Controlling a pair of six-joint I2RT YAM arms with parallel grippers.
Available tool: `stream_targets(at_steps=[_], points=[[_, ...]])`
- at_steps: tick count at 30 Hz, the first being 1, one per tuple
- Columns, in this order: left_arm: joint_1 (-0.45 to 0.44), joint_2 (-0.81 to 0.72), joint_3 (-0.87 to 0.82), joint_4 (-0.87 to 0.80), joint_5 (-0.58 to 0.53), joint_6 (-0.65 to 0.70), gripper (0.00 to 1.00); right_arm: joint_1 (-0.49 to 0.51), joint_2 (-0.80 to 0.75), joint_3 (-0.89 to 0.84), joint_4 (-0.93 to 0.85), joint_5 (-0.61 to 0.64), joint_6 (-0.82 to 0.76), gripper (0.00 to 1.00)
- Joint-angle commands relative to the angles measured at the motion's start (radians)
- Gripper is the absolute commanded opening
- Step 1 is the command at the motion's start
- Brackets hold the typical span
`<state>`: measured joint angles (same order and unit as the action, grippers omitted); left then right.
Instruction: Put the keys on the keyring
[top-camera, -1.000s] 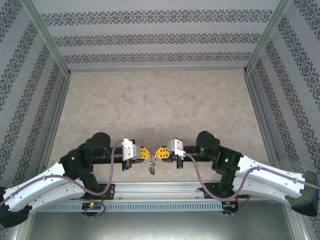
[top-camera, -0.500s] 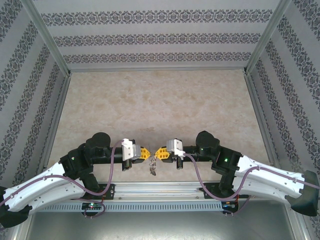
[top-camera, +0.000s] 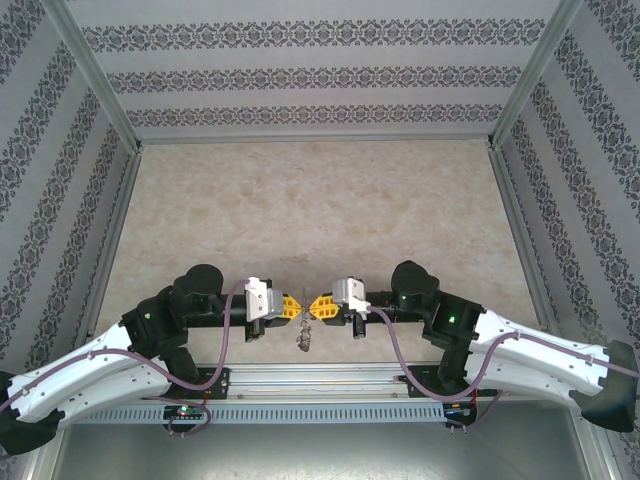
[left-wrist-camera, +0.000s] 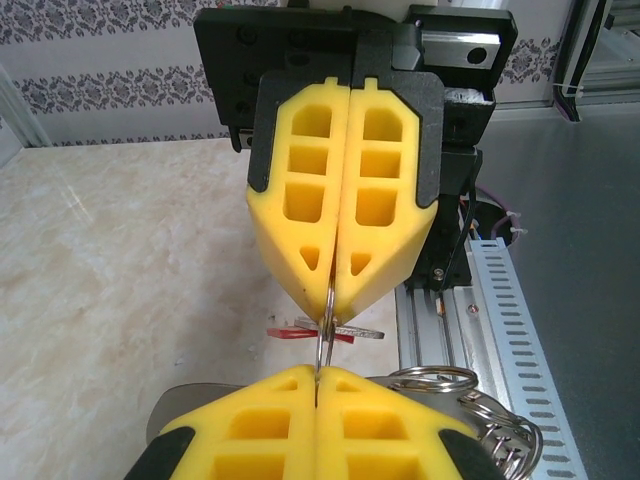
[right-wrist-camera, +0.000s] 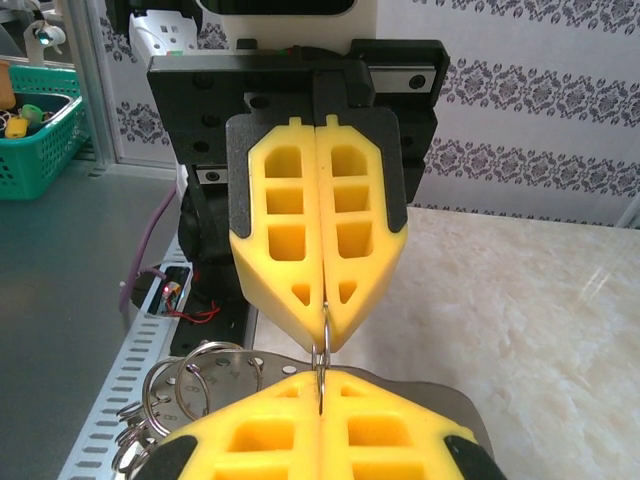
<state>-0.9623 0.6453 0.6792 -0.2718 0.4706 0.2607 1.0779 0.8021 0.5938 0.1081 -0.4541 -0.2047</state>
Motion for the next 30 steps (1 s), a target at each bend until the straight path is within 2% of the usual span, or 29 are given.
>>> stream_targets(at_steps=[1,20,30], points=[[-0.002,-0.003,0.035,0.024,-0.003,0.023,0.0,0.012,0.009,0.04,0.031,-0.044,0.025,0.0],[-0.003,0.008,0.037,0.021,0.003,0.022,0.0,0.017,0.039,0.071,0.01,-0.022,0.016,0.0],[-0.003,0.008,0.037,0.013,-0.011,0.023,0.0,0.06,0.036,0.093,-0.062,0.088,-0.041,0.0]])
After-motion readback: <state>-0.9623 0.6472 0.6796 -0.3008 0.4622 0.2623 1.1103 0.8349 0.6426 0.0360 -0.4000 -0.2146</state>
